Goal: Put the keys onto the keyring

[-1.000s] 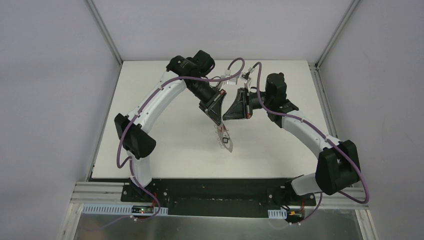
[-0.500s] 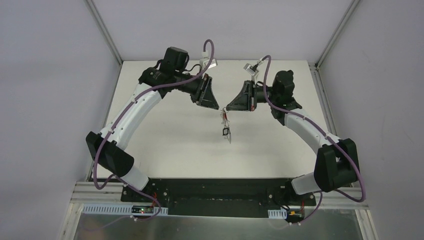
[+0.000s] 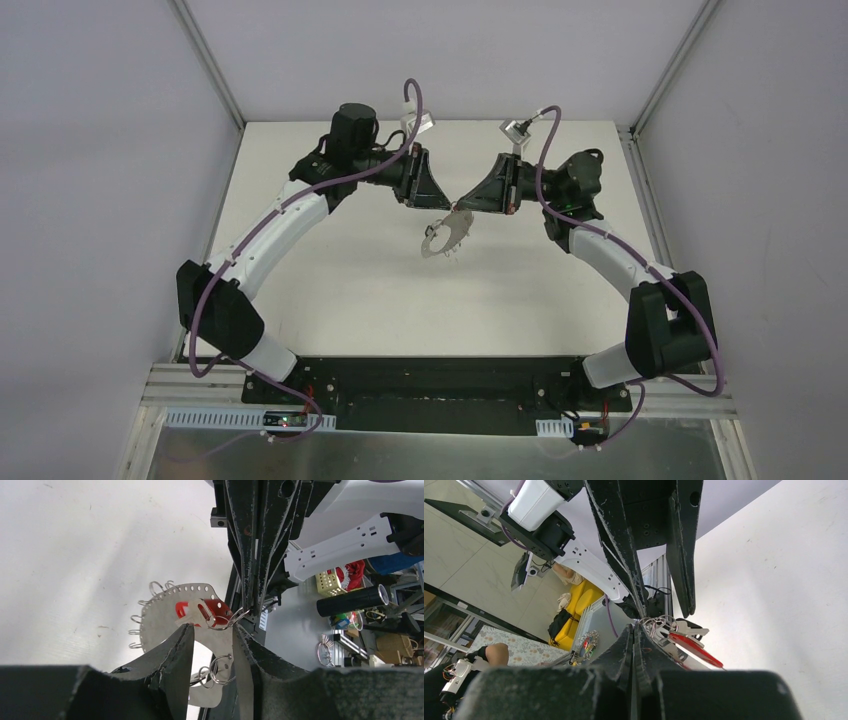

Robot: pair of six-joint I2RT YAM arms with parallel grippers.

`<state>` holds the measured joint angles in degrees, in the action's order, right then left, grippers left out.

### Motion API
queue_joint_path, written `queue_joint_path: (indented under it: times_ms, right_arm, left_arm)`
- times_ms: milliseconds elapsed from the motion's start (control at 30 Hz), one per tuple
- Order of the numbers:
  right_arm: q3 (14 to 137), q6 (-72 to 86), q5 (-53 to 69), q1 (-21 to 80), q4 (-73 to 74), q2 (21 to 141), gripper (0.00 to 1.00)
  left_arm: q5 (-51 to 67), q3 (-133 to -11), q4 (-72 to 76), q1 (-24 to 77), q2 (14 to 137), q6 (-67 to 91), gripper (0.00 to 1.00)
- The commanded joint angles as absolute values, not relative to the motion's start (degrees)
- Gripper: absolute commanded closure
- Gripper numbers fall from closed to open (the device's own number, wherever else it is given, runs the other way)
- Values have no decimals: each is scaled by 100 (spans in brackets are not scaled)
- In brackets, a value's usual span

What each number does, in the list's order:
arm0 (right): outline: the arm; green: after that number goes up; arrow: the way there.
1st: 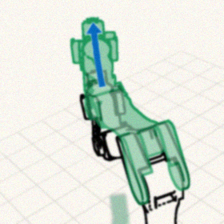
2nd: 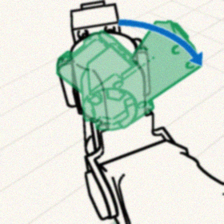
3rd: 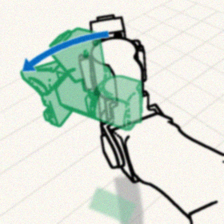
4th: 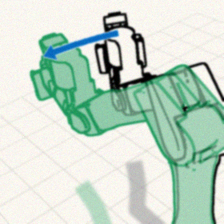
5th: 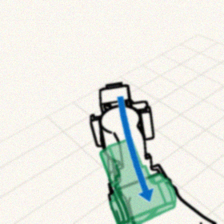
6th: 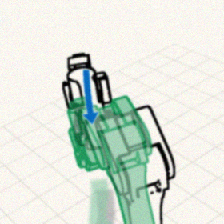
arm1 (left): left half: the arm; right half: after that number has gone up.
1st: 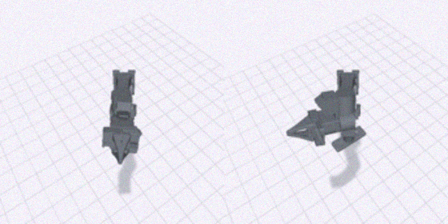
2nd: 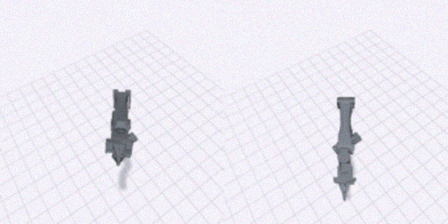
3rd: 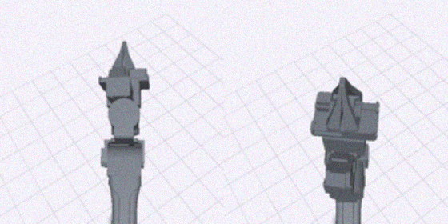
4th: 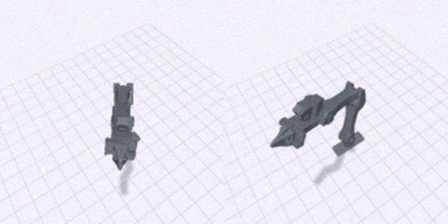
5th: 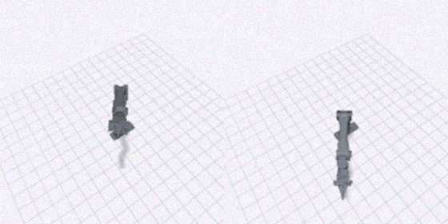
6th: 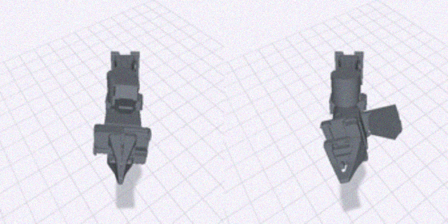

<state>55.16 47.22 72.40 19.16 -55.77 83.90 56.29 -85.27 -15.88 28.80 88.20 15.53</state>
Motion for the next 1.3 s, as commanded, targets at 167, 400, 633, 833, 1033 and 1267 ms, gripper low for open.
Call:
queue_joint_path:
  times_ms: [167, 400, 633, 833, 1033, 1267]
  right_arm:
    - [5537, 4940, 7311, 1881, -6225, 8311, 100]
    - [5502, 4952, 7368, 1863, -6224, 8324, 100]
    - [5528, 5013, 7448, 1859, -6215, 8361, 100]
    - [5502, 5006, 7477, 1878, -6186, 8358, 100]
    - [5511, 4993, 7506, 1903, -6146, 8365, 100]
    - [5486, 4793, 7554, 1904, -5906, 8316, 100]
  left_arm:
    - [5922, -8395, -1003, 2876, 8348, 1205, 65]
    - [6215, -8647, -1786, 2881, 8353, -331, 65]
    - [6246, -8914, -2545, 3088, 8516, -1717, 69]
    - [6080, -9091, -2913, 3274, 8633, -2364, 71]
    - [5871, -9192, -3121, 3401, 8692, -2644, 72]
    - [5715, -9308, -3757, 3393, 8578, -3289, 76]
